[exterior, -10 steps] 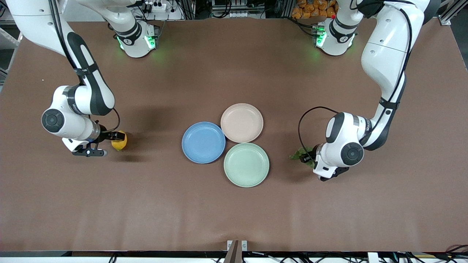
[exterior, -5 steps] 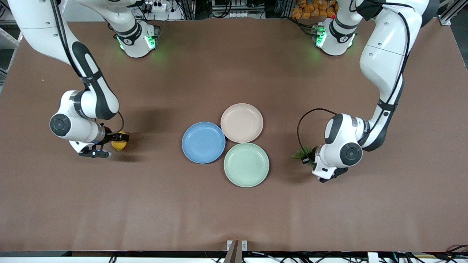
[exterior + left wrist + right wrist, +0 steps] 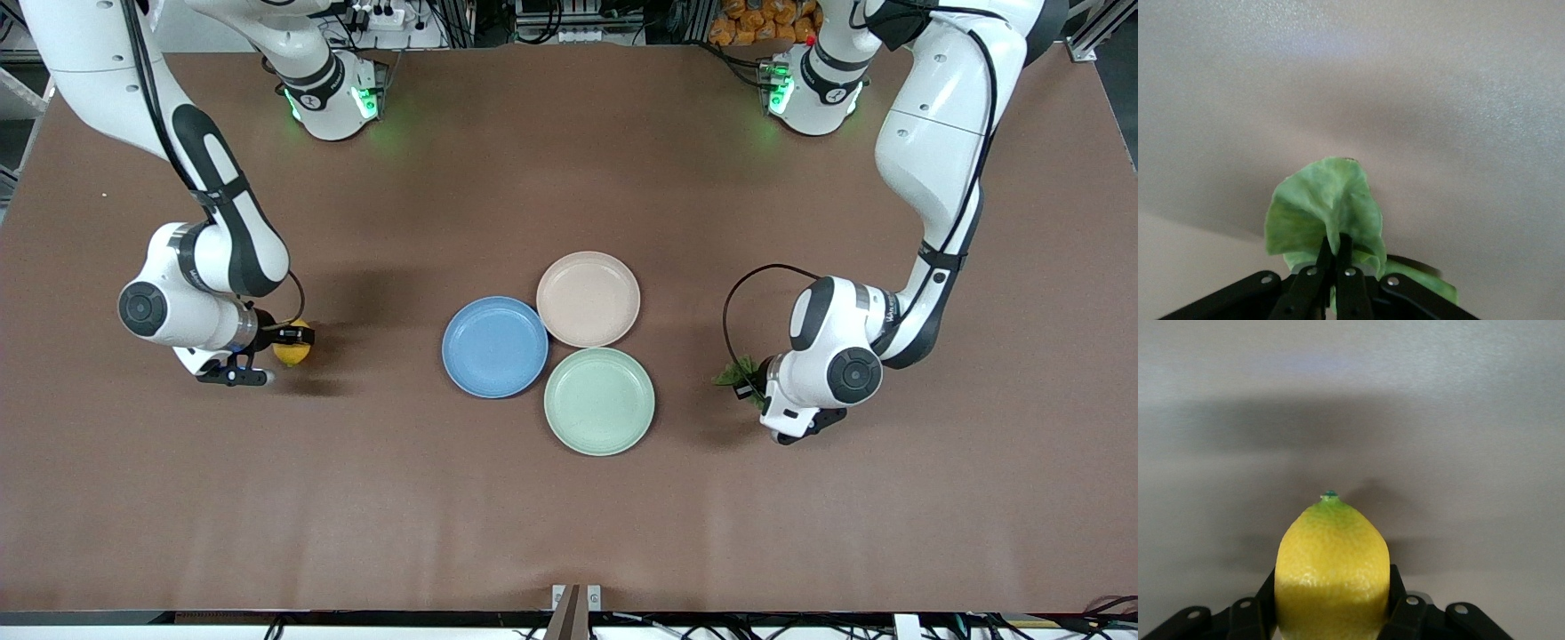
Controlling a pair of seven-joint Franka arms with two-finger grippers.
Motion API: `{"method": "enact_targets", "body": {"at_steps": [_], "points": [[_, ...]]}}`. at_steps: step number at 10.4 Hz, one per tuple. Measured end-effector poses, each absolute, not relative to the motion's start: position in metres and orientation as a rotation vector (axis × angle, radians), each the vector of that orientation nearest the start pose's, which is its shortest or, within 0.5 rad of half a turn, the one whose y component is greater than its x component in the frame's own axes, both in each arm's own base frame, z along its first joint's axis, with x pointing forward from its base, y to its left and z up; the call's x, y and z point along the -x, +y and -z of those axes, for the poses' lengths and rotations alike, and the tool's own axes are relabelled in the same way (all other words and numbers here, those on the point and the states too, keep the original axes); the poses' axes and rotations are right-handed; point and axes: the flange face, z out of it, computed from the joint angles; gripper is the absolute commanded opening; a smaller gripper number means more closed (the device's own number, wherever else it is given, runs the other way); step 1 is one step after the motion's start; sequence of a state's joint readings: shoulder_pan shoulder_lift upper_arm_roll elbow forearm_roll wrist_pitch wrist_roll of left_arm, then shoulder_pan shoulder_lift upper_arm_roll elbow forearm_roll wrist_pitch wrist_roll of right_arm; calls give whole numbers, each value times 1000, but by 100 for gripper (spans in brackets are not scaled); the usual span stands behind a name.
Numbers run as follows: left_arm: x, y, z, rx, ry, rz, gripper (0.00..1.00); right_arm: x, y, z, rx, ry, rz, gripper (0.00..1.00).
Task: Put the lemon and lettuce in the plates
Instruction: 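Carry the lemon with the right gripper over the blue plate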
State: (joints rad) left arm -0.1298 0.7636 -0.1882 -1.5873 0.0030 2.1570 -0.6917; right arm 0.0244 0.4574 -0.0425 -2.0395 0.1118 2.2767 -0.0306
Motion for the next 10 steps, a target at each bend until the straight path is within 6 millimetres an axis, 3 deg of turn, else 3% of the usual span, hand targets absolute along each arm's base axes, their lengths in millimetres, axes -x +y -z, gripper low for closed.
{"method": "enact_targets", "body": {"at_steps": [2,5,7,10], "points": [[-648,-197,-179,3084,-644,-348,0,-593,27,-236,3046,135,-385,0],[-651,-197,-182,3087,-648,-338,0,-613,144,-294,3031,279,-326,0],[-654,-196,-186,3091,-651,-323,0,-608,205,-307,3008,336,-307,0],[-657,-195,-189,3094,-654,-311,0,-598,284,-291,2985,396,-271,0]]}}
